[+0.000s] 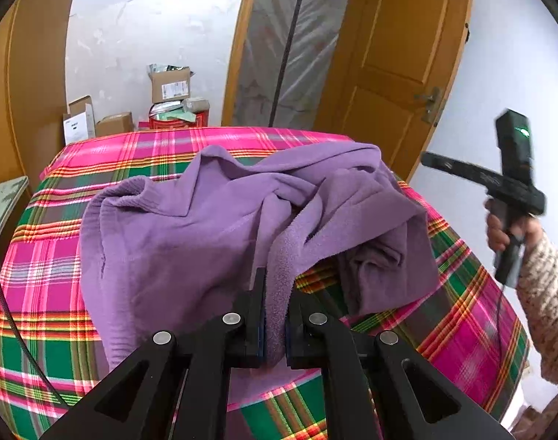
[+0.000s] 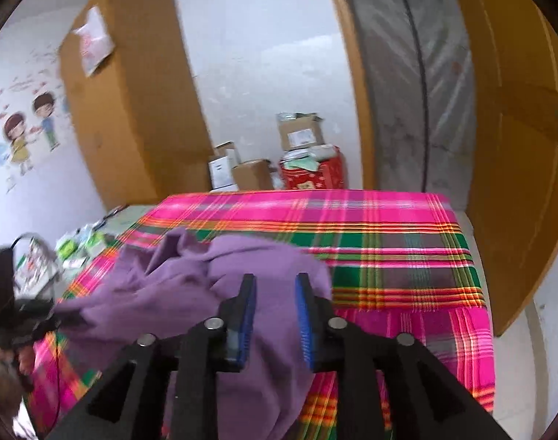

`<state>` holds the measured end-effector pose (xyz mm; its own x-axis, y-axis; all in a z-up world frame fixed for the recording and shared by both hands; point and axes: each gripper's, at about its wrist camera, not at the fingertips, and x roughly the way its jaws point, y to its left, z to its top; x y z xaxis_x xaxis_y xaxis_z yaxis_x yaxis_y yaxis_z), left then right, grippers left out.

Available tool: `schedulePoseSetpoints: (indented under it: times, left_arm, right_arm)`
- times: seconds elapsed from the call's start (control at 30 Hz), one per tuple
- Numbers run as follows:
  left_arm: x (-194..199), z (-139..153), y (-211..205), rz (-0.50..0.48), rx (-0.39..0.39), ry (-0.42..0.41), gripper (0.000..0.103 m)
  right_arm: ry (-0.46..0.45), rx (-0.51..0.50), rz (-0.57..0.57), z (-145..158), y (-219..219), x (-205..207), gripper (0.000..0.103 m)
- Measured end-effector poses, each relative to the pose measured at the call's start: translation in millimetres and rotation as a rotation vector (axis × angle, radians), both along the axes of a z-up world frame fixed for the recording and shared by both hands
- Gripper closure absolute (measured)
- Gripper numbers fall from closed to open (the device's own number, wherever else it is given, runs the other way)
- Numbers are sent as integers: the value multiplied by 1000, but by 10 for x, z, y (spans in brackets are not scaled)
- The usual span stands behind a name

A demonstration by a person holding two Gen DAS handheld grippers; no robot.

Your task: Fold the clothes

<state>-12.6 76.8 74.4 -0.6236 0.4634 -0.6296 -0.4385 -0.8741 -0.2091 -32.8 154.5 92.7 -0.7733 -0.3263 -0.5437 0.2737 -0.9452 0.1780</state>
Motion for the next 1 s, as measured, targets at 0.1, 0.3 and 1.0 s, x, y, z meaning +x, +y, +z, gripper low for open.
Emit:
schedulePoseSetpoints:
  times: [0.1,0.3,1.0]
  left_arm:
    - [4,8,-6,3,4,2,95]
    - [8,7,-9,8,-1,3,95]
    - [98,263,289,-58,-22,74,95]
  right_arm:
    - [-22,92,50,-94,-177,119,69]
    - [-97,163,62,-443,-297,123,69]
    - [94,93,-90,186,53,526,101]
